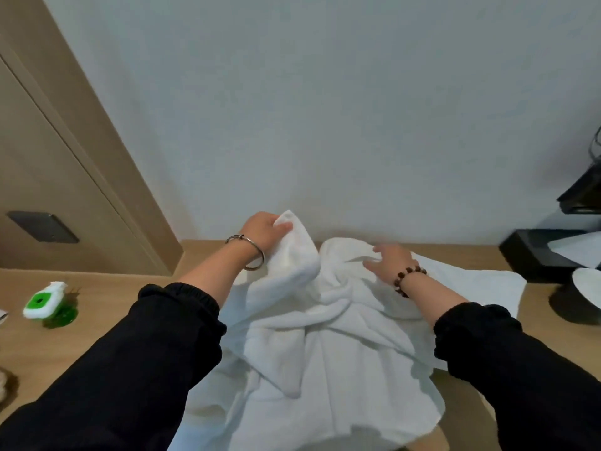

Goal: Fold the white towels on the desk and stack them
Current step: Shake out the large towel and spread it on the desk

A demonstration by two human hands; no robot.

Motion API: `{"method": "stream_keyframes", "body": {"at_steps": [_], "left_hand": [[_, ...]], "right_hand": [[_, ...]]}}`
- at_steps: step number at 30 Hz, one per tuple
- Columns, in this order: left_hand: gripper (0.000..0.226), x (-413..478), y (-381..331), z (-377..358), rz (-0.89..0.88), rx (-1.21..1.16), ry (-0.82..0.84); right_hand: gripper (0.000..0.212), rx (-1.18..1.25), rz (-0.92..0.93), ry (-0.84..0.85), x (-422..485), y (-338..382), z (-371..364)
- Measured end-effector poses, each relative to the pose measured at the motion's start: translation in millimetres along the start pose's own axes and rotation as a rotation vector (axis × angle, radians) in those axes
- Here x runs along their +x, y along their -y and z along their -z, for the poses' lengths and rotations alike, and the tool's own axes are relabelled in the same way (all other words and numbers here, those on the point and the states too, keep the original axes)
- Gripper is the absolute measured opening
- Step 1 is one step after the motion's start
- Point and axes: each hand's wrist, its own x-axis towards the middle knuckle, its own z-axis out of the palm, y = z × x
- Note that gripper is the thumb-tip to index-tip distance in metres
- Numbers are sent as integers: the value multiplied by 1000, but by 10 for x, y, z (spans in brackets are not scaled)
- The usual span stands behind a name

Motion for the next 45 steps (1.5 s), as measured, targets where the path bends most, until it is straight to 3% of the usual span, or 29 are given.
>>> {"method": "stream_keyframes", "body": {"at_steps": [2, 3, 4, 5, 7, 10, 12, 15, 19, 21, 23, 25, 26, 27, 29, 30, 32, 35, 36, 38, 40, 42, 43, 45], "left_hand": [[28, 65, 1, 18, 183, -167, -156], [27, 92, -5, 53, 303, -355, -237], [30, 115, -22, 96, 417, -541, -318], [36, 136, -40, 138, 505, -668, -381], [41, 174, -113, 219, 552, -696, -455], [42, 168, -284, 434, 461, -702, -574], [42, 164, -433, 688, 367, -735, -707], [36, 143, -734, 1206, 164, -807, -919], [27, 46, -1122, 1822, -127, -1035, -1138], [32, 4, -1222, 1998, -204, -1035, -1170], [35, -25, -1228, 2100, -222, -992, -1178], [35, -58, -1170, 2164, -209, -1018, -1155], [35, -70, -1127, 2196, -192, -1029, -1144], [35, -83, -1079, 2215, -172, -1033, -1137], [34, -102, -1001, 2245, -142, -1041, -1123], [33, -111, -979, 2243, -138, -1044, -1116], [33, -124, -952, 2227, -148, -1008, -1103], [28, -135, -902, 2140, -118, -794, -1003], [25, -126, -873, 2075, -112, -731, -955], [27, -90, -810, 1891, -121, -655, -863], [32, -44, -747, 1660, -120, -589, -775], [35, -8, -707, 1455, -124, -545, -707], [35, 12, -693, 1373, -126, -530, -687], [37, 38, -678, 1241, -124, -509, -658]], "right_hand": [[96, -309, -201, 151, 18, -398, -65], [102, -342, -276, 203, -10, -550, -126], [93, -342, -317, 229, -41, -644, -177], [70, -309, -307, 229, -34, -701, -226], [12, -193, -231, 163, -37, -614, -226], [24, 116, -78, 7, -22, -201, 66], [22, 309, 70, -154, -99, 189, 389], [10, 622, 305, -488, -375, 756, 858], [29, 1221, 616, -942, -826, 1300, 1335], [34, 1149, 704, -1002, -885, 1386, 1459], [25, 552, 565, -816, -728, 1339, 1583], [16, 18, 303, -408, -539, 1210, 1680], [12, -82, 243, -314, -525, 1148, 1730], [17, -43, 235, -323, -496, 1094, 1769], [34, 74, 296, -477, -479, 1051, 1839], [38, 36, 352, -466, -510, 1049, 1881], [43, -337, 415, -136, -594, 1043, 1910], [57, -801, 303, 355, -599, 904, 1602], [52, -812, 270, 448, -539, 821, 1433], [34, -584, 226, 547, -373, 690, 1091], [34, -357, 277, 373, -198, 564, 815], [53, -315, 333, 131, -54, 432, 625], [66, -316, 322, 147, -28, 377, 532], [86, -409, 321, 337, 9, 267, 320]]}}
